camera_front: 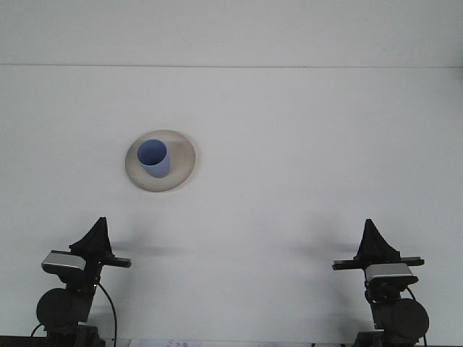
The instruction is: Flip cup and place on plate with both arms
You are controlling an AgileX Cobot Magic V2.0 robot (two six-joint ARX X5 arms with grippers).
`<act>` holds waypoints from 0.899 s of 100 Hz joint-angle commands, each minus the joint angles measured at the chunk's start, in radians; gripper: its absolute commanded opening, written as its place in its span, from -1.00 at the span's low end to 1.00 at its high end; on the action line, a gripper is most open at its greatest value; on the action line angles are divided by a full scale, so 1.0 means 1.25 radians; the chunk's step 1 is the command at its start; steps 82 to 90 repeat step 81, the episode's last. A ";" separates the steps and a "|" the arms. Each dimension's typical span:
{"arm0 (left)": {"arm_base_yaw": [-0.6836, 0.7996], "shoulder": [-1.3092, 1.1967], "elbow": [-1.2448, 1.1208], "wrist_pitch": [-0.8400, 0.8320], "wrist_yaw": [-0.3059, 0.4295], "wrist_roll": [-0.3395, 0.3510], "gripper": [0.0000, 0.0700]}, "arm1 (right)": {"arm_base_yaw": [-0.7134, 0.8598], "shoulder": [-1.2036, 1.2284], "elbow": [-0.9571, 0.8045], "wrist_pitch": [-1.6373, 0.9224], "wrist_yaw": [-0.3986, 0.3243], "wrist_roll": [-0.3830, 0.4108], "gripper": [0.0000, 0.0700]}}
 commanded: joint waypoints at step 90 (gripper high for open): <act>0.000 0.000 -0.015 0.011 0.002 -0.002 -0.96 | 0.000 -0.002 -0.023 0.046 0.000 0.005 -1.00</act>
